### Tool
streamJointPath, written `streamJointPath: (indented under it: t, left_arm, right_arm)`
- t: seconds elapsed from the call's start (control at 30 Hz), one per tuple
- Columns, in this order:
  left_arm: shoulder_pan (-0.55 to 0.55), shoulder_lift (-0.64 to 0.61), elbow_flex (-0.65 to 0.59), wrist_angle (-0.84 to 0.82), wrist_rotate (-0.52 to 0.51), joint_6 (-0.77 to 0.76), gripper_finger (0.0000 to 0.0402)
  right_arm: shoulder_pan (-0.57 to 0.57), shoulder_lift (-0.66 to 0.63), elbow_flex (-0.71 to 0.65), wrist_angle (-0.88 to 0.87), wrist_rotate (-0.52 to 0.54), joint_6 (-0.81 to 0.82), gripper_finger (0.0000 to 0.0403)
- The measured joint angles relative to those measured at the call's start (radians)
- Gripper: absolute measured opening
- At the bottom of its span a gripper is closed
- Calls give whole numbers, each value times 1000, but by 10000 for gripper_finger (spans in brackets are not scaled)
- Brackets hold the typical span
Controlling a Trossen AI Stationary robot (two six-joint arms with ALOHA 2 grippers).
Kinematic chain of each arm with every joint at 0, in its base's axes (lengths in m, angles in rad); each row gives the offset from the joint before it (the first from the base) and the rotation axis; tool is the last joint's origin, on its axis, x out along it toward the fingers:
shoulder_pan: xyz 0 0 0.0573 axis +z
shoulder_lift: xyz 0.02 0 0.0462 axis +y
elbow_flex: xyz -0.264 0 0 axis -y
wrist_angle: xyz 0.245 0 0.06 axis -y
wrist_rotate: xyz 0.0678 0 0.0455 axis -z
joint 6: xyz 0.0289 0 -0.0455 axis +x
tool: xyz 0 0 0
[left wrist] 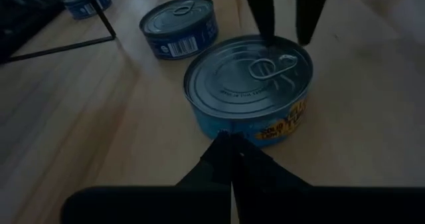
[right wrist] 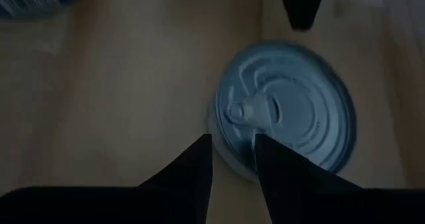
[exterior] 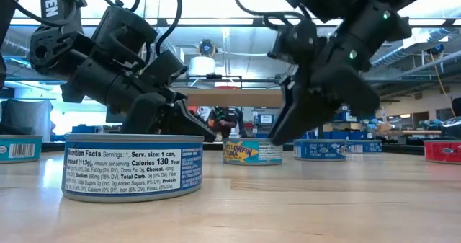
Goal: Stack canned seafood by type on shelf
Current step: Stack the yellow blue tuna can on top of the yellow blue tuna can on the shelf
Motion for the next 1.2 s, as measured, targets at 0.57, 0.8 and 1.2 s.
streamJointPath:
  t: [0.57, 0.8, 1.2]
  left_arm:
    - [-12, 0, 2, 70, -1, 4, 1]
    - [-53, 0, 2, 153, -11, 58, 1]
    - [-195, -186, 2, 178, -119, 186, 2]
  right_arm:
    - [0, 15, 3, 10, 24, -119, 8]
    - [-10, 18, 95, -43, -115, -50, 7]
    - [-74, 17, 207, -76, -314, 262, 3]
